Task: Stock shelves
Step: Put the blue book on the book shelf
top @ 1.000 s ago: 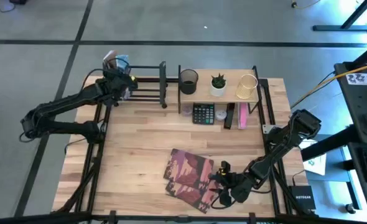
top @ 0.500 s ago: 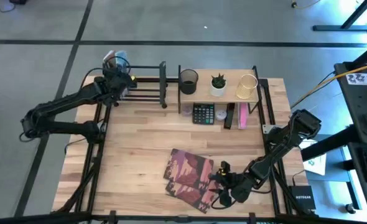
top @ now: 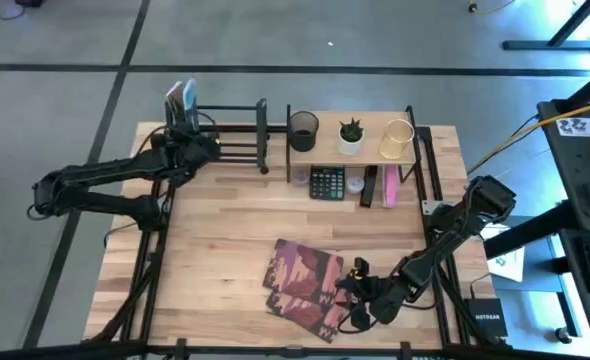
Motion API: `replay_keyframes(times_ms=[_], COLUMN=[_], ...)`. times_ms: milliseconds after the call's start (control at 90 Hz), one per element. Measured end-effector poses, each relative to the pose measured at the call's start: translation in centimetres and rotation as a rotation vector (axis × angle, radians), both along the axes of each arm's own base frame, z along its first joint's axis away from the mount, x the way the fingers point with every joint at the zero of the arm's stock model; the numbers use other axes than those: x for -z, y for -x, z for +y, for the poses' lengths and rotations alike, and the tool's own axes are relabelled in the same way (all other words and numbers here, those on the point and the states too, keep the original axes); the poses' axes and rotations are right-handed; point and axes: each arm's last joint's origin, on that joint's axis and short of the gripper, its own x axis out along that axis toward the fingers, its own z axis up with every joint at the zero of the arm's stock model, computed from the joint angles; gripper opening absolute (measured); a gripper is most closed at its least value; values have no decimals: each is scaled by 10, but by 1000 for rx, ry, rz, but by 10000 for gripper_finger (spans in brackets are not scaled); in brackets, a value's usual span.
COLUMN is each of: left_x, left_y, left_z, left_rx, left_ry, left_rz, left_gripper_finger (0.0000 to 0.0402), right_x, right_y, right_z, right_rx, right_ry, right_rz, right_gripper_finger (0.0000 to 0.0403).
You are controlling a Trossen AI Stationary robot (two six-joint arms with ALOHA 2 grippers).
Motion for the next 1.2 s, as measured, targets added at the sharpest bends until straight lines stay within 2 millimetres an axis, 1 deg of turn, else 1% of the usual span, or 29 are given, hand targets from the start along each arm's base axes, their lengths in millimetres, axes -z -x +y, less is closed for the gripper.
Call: replay_keyframes(times_ms=[167,522,667,767,867,911,1022,1200], left_x=[7,9,10,10,10,10,7,-3], left_y=[1,1,3,3,2,2,1,-3], left_z=[-1,-1,1,2,2,2,0,-7], left_rx=[8,22,17,19,30,32,34,4], left_ry=[15,47,66,69,79,78,57,-52], left_rz=[11,-14,-36,-39,-33,-24,-10,7], left_gripper_finger=[3,50,60,51,17,9,5,3], right_x=[0,0,0,0,0,0,0,0], right_y=[0,0,0,0,0,0,0,0], right_z=[0,1,1,1,1,1,1,1], right_rx=[-1,14,15,25,26,26,26,26], right_ry=[-6,-33,-34,-46,-47,-47,-47,-47], right_rz=[1,3,3,4,5,5,5,5], right_gripper_finger=[218,218,218,218,218,218,218,218])
